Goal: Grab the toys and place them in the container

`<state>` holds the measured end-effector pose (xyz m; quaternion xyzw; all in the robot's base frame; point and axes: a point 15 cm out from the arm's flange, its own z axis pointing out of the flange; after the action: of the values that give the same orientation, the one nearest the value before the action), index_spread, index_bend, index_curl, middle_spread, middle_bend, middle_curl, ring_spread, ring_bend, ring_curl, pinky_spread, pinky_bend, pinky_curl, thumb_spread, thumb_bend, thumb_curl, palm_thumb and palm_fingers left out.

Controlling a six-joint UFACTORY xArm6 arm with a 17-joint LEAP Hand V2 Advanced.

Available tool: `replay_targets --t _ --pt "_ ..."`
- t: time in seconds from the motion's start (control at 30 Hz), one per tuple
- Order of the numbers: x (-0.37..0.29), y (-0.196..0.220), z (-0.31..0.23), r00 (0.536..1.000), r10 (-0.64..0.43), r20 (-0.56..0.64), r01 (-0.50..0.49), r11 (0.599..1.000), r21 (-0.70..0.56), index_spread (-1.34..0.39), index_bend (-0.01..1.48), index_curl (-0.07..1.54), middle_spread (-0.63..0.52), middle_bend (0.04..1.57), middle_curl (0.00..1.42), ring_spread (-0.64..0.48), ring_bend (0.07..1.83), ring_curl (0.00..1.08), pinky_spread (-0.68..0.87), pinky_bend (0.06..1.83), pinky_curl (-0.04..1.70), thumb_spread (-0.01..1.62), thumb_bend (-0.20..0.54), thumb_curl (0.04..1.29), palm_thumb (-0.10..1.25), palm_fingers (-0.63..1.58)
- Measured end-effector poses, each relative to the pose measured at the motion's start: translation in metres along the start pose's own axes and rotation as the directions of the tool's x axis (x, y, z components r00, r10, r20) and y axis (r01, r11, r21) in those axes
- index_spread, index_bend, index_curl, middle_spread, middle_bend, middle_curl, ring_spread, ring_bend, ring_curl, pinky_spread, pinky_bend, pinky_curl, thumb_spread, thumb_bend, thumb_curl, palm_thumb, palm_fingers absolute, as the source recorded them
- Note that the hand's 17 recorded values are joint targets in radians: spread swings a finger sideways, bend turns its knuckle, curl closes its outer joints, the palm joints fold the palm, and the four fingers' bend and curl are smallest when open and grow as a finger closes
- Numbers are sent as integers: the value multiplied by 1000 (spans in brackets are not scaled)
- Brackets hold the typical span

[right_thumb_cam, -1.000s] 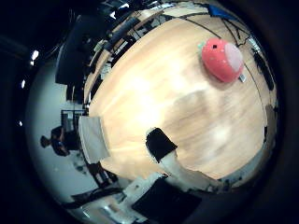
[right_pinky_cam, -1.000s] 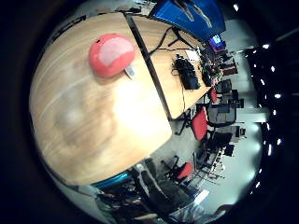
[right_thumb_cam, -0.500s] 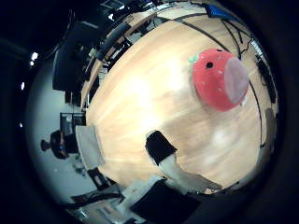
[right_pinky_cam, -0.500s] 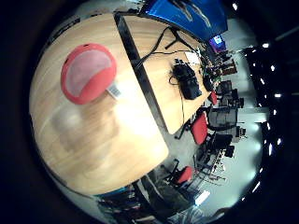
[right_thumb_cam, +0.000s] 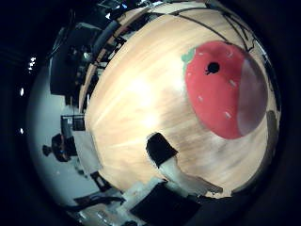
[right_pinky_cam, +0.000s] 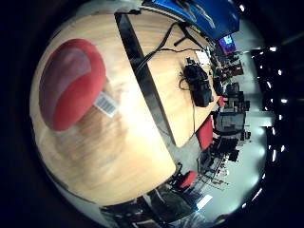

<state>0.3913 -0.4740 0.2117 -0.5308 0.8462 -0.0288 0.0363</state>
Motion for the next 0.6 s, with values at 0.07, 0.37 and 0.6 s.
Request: replay_targets --t 0.07,0.37,0.6 --pt "0 -2 8 1000 -1 4 1 1000 -8 -404 155 272 -41 206 361 52 422 238 368 532 254 1014 -27 287 274 192" --pt "-5 -9 31 1000 -15 16 15 999 -30 -400 151 267 -41 207 363 51 426 240 350 556 259 1012 -27 288 274 186" --pt "-5 -16 36 1000 -20 9 20 1000 -17 -398 132 254 -40 185 355 21 473 251 305 640 275 1012 -27 289 274 219"
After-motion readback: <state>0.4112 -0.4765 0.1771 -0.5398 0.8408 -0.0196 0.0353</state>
